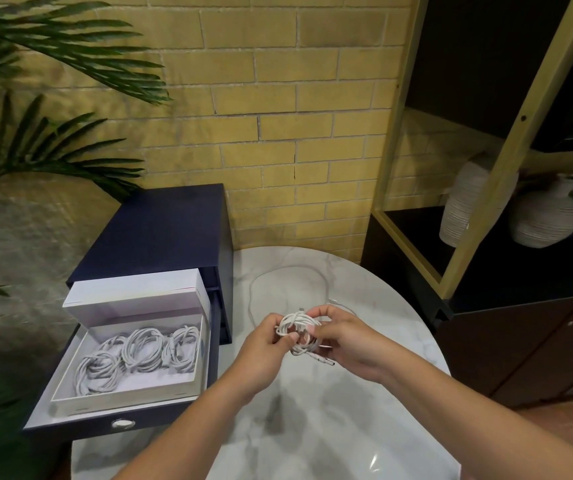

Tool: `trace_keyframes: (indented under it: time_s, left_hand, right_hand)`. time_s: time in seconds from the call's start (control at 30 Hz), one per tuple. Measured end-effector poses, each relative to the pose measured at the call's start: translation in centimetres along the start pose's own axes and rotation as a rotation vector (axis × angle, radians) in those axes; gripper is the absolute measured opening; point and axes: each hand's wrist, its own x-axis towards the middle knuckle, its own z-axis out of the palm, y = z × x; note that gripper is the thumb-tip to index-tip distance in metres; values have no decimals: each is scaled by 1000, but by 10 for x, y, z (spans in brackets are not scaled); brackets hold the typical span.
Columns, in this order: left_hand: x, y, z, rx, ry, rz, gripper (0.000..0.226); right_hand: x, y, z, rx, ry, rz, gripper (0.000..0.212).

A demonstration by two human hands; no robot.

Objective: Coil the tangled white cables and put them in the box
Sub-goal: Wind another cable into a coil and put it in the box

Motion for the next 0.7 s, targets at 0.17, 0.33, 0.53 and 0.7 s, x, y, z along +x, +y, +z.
trace_keyframes:
  time_s: [0.17, 0.33, 0.53, 0.7]
  left_hand:
    - [1, 6, -8, -105, -11, -32, 12]
    - [-3, 12, -5, -153, -8, 6, 15]
    - [-4, 9, 1, 77, 91, 145, 17]
    - [-6, 11, -2, 296, 103, 306, 17]
  right_hand:
    - [-3, 1, 0, -250, 44, -106, 34]
    - [-3, 0, 1, -837, 318, -350, 31]
    - [1, 4, 4, -811, 341, -311, 43]
    - [2, 1, -1, -618, 287, -181, 39]
